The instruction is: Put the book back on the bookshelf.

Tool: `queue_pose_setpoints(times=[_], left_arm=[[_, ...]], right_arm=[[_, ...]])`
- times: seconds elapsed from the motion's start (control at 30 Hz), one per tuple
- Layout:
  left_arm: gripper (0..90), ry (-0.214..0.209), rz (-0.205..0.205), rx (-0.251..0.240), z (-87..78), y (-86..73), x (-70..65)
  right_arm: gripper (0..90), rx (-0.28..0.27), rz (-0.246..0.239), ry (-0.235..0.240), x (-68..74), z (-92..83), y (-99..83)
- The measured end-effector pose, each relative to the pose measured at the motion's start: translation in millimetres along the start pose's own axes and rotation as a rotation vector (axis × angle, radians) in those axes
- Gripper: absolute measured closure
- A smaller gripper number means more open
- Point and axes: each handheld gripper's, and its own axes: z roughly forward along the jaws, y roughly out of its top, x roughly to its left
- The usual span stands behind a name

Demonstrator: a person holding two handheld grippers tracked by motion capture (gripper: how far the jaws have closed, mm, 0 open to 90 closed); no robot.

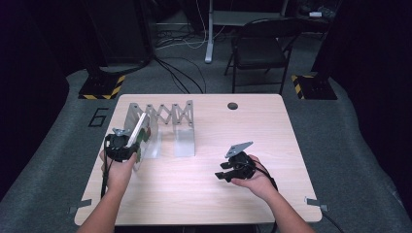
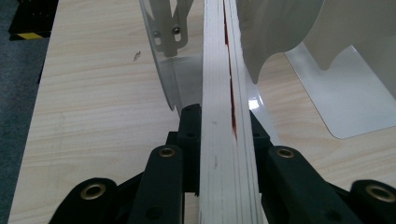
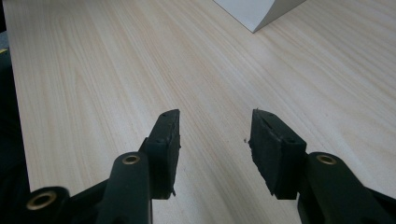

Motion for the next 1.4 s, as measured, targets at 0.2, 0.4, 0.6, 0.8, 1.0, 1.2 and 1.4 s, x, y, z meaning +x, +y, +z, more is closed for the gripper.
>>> queue_pose_setpoints(times=[0.2, 0.4, 0.6, 0.8, 1.0, 1.2, 1.4], left_arm=[[74.9, 0.003, -0.003, 0.0, 1.7, 0.5, -0.1], [74.6, -0.001, -0.004, 0.001, 2.2, 1.0, 0.2], [71.8, -0.009, 0.001, 0.007, 1.6, 0.5, 0.2], [67.4, -0.016, 0.001, -0.004, -2.1, -0.2, 1.1], [63.0, -0.017, 0.005, -0.01, -6.8, -1.2, 0.6], [56.6, -0.032, 0.023, -0.009, -15.0, -0.9, -0.9], [49.8, -0.054, 0.016, -0.014, -21.7, -1.0, -0.1]], right_arm=[[52.9, -0.004, 0.001, -0.003, -1.3, -0.2, -0.8], [52.9, -0.005, 0.0, -0.003, -1.1, 1.1, -1.3], [52.9, -0.009, 0.007, -0.002, -1.1, 2.1, -2.1], [52.9, -0.005, 0.015, 0.0, -0.4, 2.3, -2.9], [52.9, -0.012, 0.022, -0.001, -1.4, 1.5, -5.3], [52.9, -0.009, 0.03, 0.0, -2.0, 1.4, -6.7], [52.8, -0.001, 0.041, -0.004, -1.4, 4.4, -7.3]])
